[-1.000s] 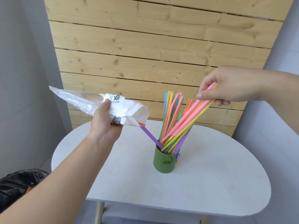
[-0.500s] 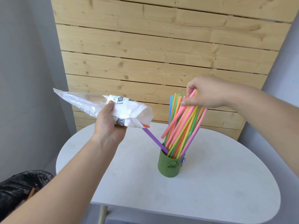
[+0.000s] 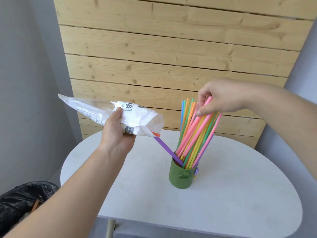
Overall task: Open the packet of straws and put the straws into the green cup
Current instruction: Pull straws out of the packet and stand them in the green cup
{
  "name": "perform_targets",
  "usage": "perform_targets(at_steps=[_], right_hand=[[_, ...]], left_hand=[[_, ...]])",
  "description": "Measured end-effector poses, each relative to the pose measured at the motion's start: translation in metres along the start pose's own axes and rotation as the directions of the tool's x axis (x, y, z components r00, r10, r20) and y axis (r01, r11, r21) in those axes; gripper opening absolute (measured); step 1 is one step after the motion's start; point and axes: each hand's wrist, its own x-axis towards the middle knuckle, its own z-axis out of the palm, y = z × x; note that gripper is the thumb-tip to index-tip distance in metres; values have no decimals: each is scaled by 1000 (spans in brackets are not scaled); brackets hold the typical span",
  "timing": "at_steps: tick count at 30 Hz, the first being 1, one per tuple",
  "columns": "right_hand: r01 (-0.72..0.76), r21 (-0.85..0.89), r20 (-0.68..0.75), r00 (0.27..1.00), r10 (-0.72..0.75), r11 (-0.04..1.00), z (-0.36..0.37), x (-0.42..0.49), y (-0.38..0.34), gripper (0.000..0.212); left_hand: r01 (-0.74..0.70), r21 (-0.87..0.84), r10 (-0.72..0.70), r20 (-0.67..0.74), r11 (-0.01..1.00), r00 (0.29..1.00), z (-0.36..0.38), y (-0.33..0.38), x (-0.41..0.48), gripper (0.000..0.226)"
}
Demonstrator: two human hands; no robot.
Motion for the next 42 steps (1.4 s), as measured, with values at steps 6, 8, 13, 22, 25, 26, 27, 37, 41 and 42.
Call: perform_targets(at_steps=[6,8,13,22,25,26,27,37,41,42], right_hand=[[29,-52,-38,999,-31,998,6,5,-3,27],[37,-83,-37,999,-40,996,9,7,-4,27],[70,-93,-65,995,-76,993,16,10,-4,28],[83,-180,-177,977,-116,980,29,16,2,43],[104,-220,-225,962,-154,970,34,18,-2,46],[112,-236,-235,957,-169,965,36,18,-3,47],[118,-252,-243,953,-180,961,36,17,-5,47],[139,-166,-263,948,-180,976,50,19,-11,43],[111,-75,-240,962,-126,991,50,22,-9,34],[104,-113,-230,965,-128,988,49,22,-9,34]], left_hand=[[6,6,-6,5,1000,1000,1,-2,-1,13],[0,11,0,10,1000,1000,0,-2,0,14],[-6,15,6,13,1000,1000,0,-1,0,15],[1,15,-1,14,1000,1000,1,-2,-1,14],[3,18,-4,16,1000,1000,0,-2,-1,14],[5,14,-5,15,1000,1000,0,-2,-1,14],[5,12,-5,14,1000,1000,0,-2,0,14],[7,7,-7,15,1000,1000,0,-2,0,13],[7,5,-7,9,1000,1000,1,-2,-2,13],[6,6,-6,10,1000,1000,1,-2,-3,13]])
